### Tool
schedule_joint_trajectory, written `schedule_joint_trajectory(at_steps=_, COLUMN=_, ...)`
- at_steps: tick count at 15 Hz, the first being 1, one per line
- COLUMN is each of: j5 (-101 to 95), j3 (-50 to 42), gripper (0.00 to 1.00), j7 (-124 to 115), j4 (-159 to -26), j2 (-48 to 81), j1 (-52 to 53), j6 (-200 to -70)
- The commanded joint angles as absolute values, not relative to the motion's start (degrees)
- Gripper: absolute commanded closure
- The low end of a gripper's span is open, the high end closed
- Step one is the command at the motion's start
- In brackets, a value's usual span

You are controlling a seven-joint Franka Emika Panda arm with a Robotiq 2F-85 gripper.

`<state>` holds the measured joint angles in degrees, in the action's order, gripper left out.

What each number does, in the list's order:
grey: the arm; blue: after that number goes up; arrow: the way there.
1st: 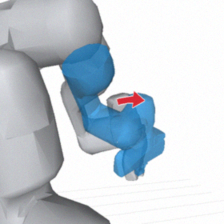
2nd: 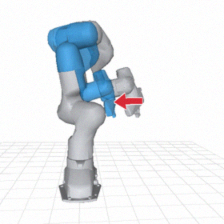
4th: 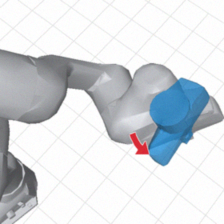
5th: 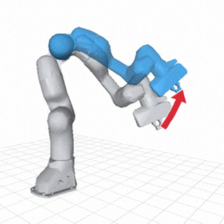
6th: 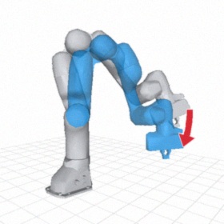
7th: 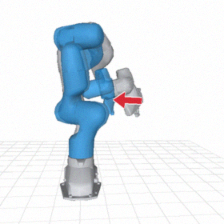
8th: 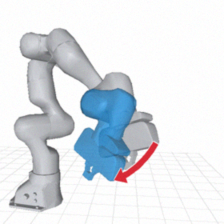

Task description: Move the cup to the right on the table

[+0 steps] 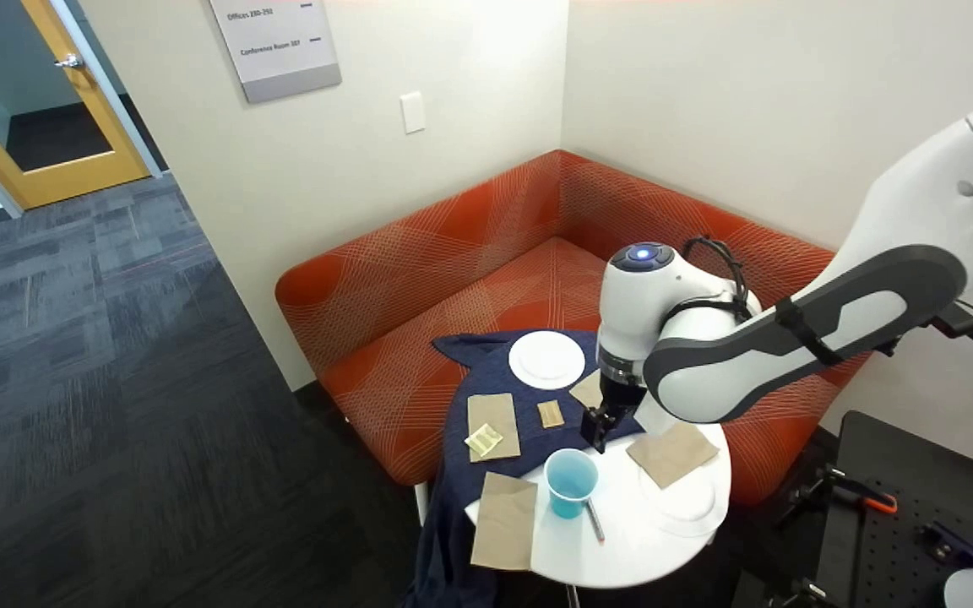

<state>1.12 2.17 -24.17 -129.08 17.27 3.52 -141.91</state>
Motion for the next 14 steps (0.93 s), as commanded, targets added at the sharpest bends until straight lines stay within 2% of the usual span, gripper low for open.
schedule_joint_trajectory(at_steps=1, j5=0.5, j3=0.4, gripper=0.00, j7=-25.1, j4=-127.6, j2=20.6, j1=5.3, j6=-143.1)
schedule_joint_trajectory(at_steps=14, j5=1.4, j3=0.2, gripper=0.00, j7=-23.4, j4=-124.5, j2=24.0, j1=5.6, j6=-142.2)
